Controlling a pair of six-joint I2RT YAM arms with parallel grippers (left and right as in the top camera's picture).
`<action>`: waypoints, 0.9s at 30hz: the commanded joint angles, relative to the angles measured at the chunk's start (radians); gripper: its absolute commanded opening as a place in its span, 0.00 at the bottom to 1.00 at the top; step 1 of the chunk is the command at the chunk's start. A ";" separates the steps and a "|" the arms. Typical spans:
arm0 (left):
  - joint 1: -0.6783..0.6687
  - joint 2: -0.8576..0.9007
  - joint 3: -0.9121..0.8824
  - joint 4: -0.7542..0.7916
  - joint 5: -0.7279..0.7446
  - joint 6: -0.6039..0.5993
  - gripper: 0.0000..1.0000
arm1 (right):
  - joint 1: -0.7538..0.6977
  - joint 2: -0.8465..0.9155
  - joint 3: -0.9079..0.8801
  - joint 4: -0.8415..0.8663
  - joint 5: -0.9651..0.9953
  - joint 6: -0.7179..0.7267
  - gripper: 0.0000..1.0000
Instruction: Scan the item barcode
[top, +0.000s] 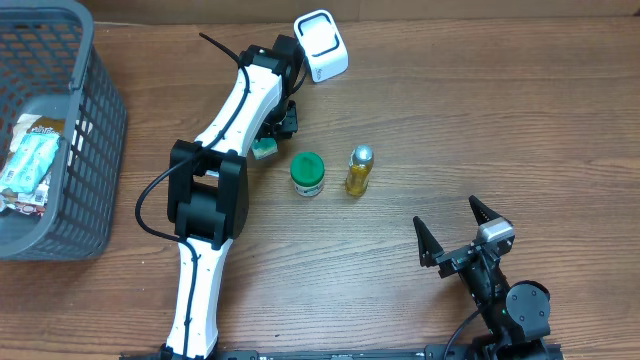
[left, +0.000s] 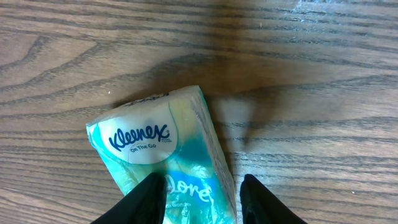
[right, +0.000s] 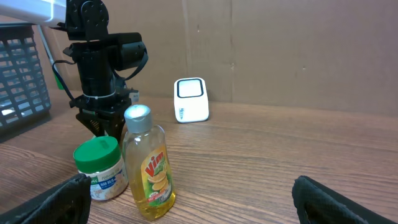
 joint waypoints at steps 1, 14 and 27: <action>-0.001 0.009 -0.010 0.003 -0.003 -0.008 0.41 | -0.003 -0.006 -0.010 0.003 0.002 0.002 1.00; -0.001 0.009 -0.010 0.005 -0.003 -0.007 0.41 | -0.003 -0.006 -0.010 0.003 0.002 0.002 1.00; -0.001 0.010 -0.019 0.013 -0.005 -0.007 0.27 | -0.003 -0.006 -0.010 0.003 0.002 0.002 1.00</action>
